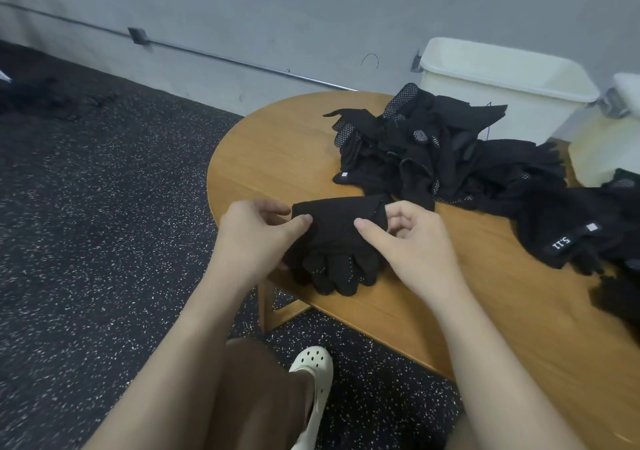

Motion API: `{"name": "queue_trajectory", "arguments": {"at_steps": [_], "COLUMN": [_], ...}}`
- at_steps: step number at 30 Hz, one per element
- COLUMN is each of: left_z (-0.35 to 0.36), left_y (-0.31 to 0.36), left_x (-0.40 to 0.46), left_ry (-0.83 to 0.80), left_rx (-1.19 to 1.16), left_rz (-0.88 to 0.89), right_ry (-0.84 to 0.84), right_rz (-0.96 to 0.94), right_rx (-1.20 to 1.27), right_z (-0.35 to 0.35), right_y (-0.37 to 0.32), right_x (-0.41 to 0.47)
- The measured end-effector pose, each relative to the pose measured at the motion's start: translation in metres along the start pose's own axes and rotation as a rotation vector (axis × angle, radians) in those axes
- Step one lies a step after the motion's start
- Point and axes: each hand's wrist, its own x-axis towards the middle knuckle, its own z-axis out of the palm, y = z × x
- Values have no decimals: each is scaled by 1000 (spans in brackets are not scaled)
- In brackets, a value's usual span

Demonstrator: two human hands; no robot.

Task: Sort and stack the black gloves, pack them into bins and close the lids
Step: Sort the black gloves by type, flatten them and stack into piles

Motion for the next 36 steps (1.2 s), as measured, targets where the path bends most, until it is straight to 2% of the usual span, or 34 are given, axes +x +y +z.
{"name": "queue_trajectory", "arguments": {"at_steps": [2, 4, 5, 7, 10, 12, 17, 28, 34, 36], "left_z": [2, 7, 9, 15, 26, 27, 25, 23, 17, 13], "left_y": [-3, -6, -7, -8, -16, -27, -37, -39, -31, -19], "left_x": [-1, 0, 1, 2, -6, -11, -7, -3, -17, -21], "left_ry": [101, 157, 143, 53, -171, -294, -347, -404, -277, -231], "left_rx": [200, 314, 320, 311, 262, 268, 329, 370, 279, 225], "left_rz": [142, 346, 433, 535, 532, 509, 489, 467, 481, 469], "right_ry": [124, 234, 236, 128, -130, -226, -334, -331, -294, -215], "right_rz": [-41, -187, -270, -379, -384, -387, -342, -257, -250, -250], "right_rx": [-163, -333, -352, -344, -362, -442, -547, -562, -385, -355], "right_z": [-1, 2, 4, 10, 18, 20, 19, 25, 8, -6], "right_y": [-1, -3, -4, -6, -5, -3, -1, -2, -5, 4], "right_x": [-2, -5, -6, -6, -8, -10, -18, -30, -42, -47]}}
